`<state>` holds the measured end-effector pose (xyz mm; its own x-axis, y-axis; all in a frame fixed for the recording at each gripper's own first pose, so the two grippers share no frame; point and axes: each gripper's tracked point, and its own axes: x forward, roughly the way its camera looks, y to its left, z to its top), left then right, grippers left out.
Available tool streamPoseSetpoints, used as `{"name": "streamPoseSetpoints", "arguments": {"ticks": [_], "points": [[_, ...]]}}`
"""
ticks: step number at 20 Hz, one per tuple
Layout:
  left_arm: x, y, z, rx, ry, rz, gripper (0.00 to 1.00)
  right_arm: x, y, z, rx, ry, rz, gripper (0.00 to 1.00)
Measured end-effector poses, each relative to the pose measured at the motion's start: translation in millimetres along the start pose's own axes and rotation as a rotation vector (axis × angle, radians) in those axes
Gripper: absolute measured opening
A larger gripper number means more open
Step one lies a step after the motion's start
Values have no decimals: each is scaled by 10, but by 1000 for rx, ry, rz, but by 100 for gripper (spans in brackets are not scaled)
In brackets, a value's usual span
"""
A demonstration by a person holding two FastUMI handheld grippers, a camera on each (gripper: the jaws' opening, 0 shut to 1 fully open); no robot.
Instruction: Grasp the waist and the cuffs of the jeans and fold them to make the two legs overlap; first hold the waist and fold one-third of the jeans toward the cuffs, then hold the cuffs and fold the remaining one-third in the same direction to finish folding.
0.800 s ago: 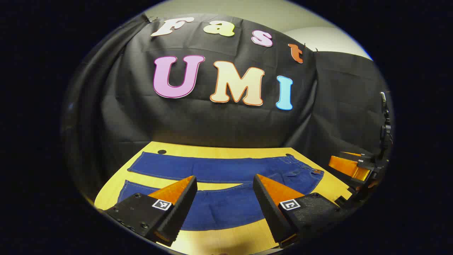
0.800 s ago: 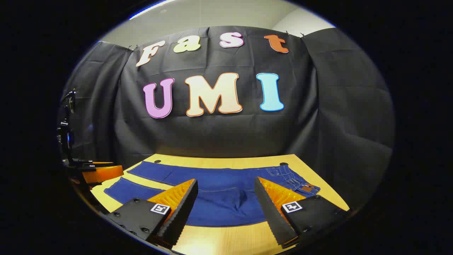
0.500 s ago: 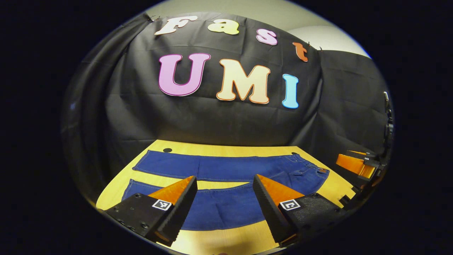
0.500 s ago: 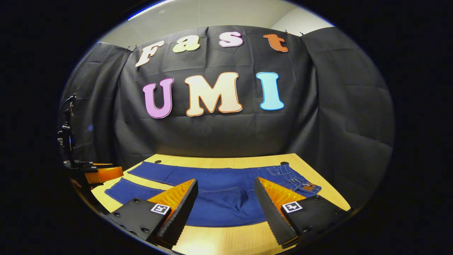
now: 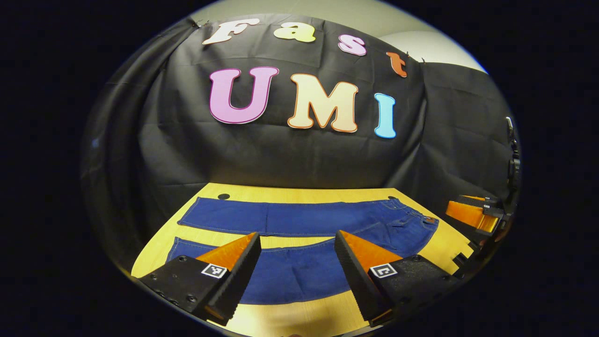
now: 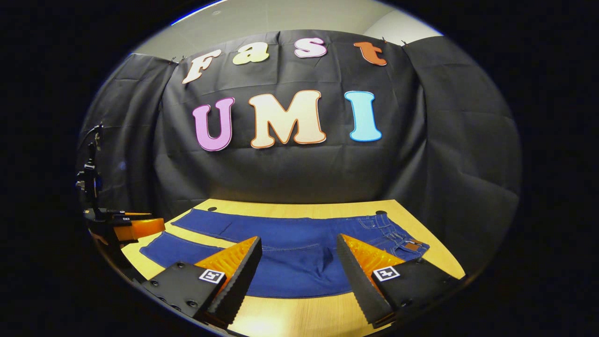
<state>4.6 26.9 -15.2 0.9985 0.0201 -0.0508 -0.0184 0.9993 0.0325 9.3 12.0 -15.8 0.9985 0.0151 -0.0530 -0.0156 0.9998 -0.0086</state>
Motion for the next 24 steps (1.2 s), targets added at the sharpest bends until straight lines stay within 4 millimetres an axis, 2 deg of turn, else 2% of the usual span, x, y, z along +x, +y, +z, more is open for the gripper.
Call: {"name": "streamPoseSetpoints", "arguments": {"ticks": [4, 7, 10, 17, 24], "points": [[-12, 102, -228, 18, 61, -61, 95, 0, -22, -77, 7, 25, -14, 99], [-77, 222, -558, 25, 160, -149, 95, -24, -61, -149, -13, 53, -28, 99], [-205, 497, -889, 84, 286, -214, 94, -47, -74, -245, -36, 84, -34, 99], [-452, 1217, -1753, 353, 645, -351, 95, -72, -136, -539, -25, 163, -58, 99], [-346, 1432, -1999, 398, 770, -384, 95, -175, -252, -696, -42, 202, -108, 99]]}}
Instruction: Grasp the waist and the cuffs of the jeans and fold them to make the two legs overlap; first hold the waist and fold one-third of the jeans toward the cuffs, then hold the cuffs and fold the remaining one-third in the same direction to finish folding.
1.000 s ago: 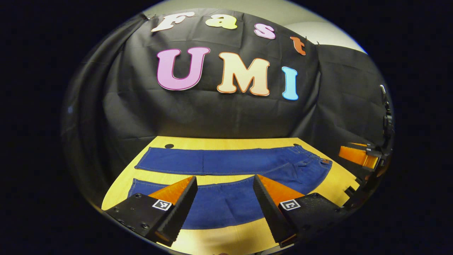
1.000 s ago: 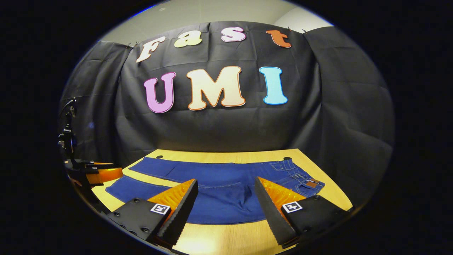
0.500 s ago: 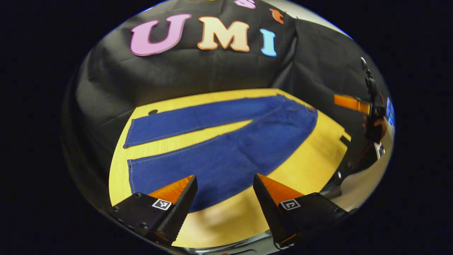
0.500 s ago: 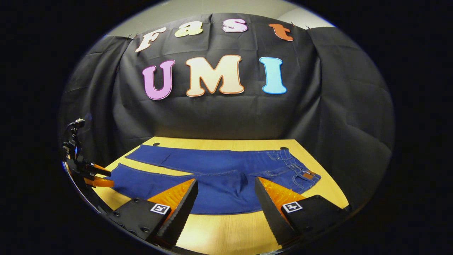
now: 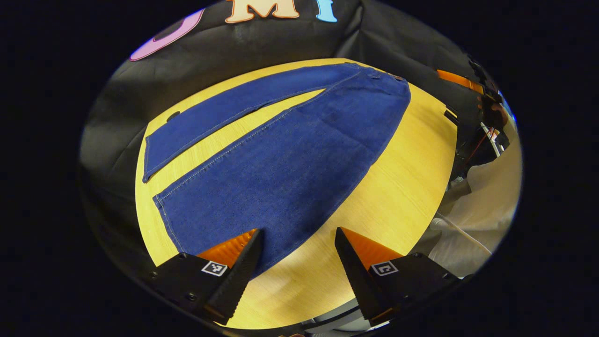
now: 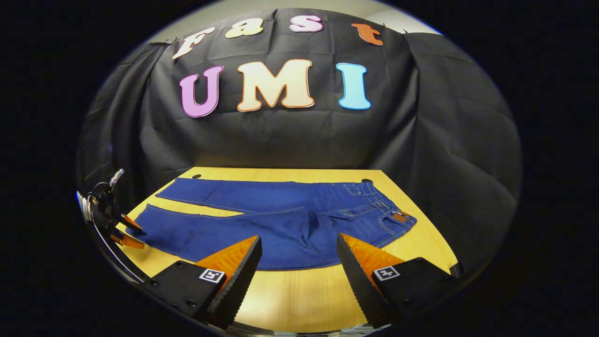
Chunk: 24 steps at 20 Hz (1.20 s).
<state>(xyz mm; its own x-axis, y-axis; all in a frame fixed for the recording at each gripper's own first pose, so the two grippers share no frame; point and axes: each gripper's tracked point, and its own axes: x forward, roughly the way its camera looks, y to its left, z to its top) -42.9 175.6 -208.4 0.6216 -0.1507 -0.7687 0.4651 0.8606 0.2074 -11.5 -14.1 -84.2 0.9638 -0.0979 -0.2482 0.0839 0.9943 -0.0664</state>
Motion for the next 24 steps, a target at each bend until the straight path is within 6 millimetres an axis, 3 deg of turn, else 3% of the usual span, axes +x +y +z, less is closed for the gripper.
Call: {"name": "streamPoseSetpoints", "arguments": {"ticks": [7, 15, 20, 24], "points": [[37, -53, -58, 50, 57, -18, 94, 47, -123, -93, 32, 24, -39, 99], [52, -28, -72, 11, 90, -10, 94, 106, -17, -231, 26, 59, -22, 99], [66, -85, -66, 89, 83, -36, 75, 136, 12, -217, 15, 63, -7, 99], [80, -211, -42, 174, 79, -63, 46, 190, 20, -225, 24, 75, -1, 99]]}}
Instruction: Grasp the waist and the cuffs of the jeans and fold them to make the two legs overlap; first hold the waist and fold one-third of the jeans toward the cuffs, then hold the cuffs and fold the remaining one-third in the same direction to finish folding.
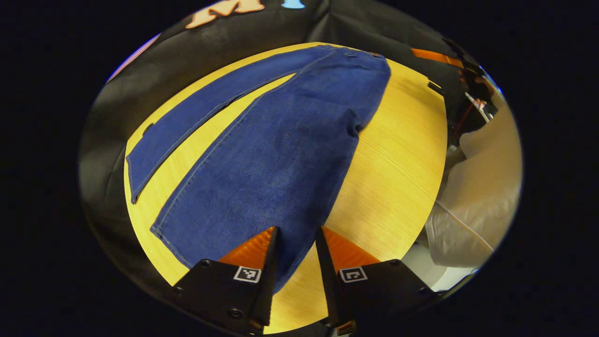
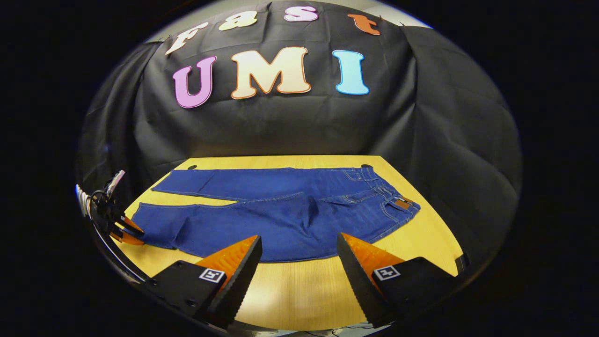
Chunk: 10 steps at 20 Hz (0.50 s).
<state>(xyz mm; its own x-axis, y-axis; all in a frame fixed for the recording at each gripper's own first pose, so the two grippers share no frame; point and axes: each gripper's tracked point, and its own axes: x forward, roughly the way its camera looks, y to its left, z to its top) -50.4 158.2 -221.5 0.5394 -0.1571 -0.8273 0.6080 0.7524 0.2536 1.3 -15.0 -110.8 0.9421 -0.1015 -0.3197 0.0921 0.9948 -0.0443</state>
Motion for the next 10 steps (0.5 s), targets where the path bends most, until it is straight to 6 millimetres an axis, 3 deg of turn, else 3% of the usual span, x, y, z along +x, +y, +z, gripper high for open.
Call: {"name": "streamPoseSetpoints", "arguments": {"ticks": [2, 4, 8, 10], "points": [[26, 95, 17, 12, -6, 43, 33, 11, 10, -13, 3, 7, 1, 99], [5, 94, 18, 9, -6, 42, 0, 16, 15, -14, 4, 13, 3, 99], [18, 82, 31, -115, 8, -13, 0, 31, 29, 18, -5, 21, 7, 99], [39, 183, -7, -149, 22, 16, 0, 48, 39, 18, -28, 30, 22, 99]]}}
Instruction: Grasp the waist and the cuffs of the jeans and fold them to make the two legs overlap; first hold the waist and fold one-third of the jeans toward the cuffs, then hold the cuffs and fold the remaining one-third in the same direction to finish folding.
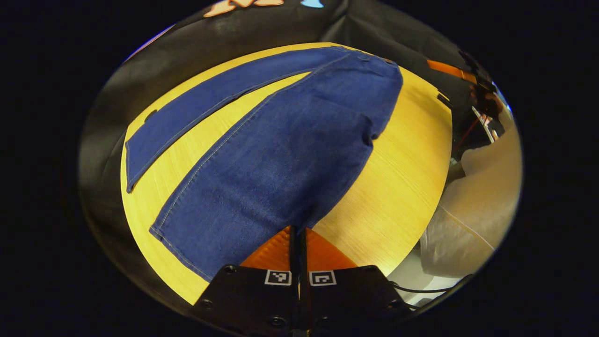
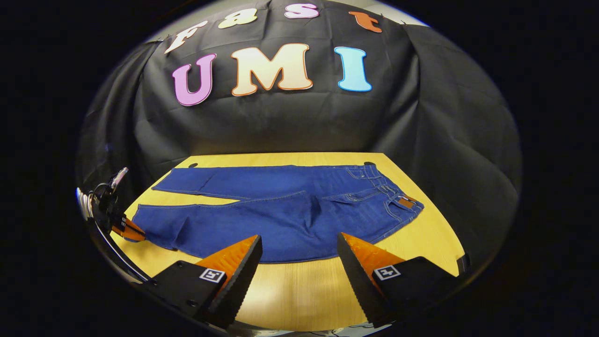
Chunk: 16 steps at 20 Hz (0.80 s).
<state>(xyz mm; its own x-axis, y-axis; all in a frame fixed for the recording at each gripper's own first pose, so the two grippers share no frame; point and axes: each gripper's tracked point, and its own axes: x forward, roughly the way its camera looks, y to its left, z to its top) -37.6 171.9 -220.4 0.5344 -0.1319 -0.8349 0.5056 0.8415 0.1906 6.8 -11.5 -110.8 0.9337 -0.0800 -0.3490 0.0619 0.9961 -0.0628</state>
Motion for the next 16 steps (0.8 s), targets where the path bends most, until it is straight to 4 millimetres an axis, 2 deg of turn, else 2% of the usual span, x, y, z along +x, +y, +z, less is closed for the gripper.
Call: {"name": "streamPoseSetpoints", "arguments": {"ticks": [3, 6, 9, 12, 16], "points": [[-66, 246, -83, -1, 6, 44, 0, 98, 12, -13, -56, 27, 41, 99], [-47, 248, -57, -50, 0, 47, 0, 247, -80, -112, -127, 74, 81, 99], [-46, 250, -58, -82, -1, 59, 0, 401, -317, -302, -268, 167, 121, 99], [-44, 261, -66, -107, 10, 74, 0, 597, -651, -394, -416, 241, 157, 100], [-34, 271, -58, -128, 30, 94, 0, 934, -948, -501, -451, 336, 219, 100]]}}
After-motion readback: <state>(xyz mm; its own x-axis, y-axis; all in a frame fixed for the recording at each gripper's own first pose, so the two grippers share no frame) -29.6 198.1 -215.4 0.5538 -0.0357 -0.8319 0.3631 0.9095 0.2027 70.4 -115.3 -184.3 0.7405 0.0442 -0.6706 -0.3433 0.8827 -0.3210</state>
